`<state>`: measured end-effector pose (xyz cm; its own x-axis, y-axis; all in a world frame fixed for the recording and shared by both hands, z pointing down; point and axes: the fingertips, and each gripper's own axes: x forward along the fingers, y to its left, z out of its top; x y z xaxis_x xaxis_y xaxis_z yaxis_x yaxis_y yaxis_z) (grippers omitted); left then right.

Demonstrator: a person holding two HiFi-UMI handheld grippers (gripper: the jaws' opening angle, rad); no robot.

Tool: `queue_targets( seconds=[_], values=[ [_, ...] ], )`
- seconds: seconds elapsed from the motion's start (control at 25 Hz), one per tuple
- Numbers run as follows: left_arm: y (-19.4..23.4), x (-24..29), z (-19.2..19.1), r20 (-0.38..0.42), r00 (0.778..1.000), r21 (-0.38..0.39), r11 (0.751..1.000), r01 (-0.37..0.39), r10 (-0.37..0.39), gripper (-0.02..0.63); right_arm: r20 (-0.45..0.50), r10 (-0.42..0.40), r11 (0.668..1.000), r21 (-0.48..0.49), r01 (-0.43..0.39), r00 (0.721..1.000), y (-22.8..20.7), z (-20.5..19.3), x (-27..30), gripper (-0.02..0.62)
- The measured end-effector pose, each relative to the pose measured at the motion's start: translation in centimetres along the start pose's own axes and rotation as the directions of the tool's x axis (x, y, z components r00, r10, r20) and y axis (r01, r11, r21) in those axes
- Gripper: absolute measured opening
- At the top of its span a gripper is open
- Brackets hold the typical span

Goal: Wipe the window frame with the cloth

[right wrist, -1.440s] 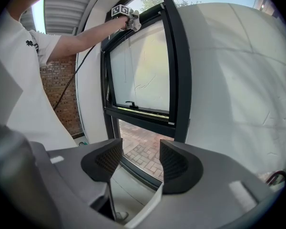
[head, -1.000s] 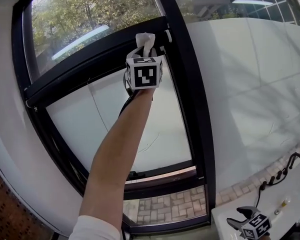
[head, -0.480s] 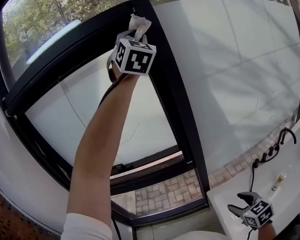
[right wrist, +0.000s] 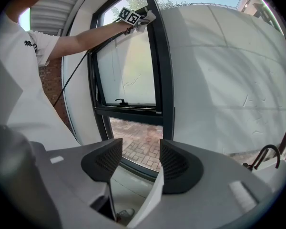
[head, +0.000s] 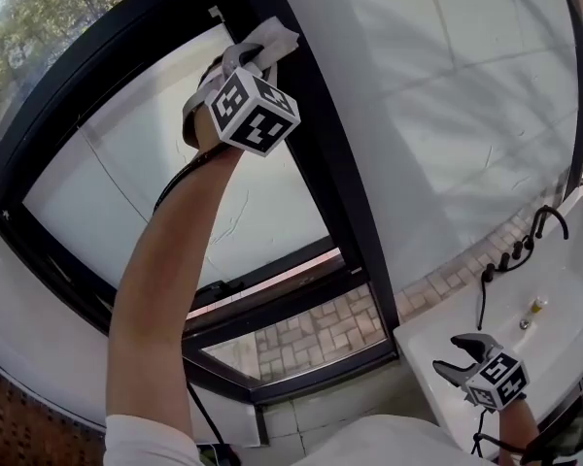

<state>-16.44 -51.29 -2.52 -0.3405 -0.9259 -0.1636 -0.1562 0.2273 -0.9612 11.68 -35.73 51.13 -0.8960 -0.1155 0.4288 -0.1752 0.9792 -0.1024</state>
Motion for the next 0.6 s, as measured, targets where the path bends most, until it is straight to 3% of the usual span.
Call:
queue_targets(
  seconds=[0.6],
  values=[
    [-14.5, -1.8, -2.8, -0.041, 0.993, 0.088, 0.99, 0.113, -0.109, 0.094, -0.033, 0.037, 0.999, -0.021, -0.038, 0.999, 1.3, -0.5, 0.3, 0.249]
  ],
)
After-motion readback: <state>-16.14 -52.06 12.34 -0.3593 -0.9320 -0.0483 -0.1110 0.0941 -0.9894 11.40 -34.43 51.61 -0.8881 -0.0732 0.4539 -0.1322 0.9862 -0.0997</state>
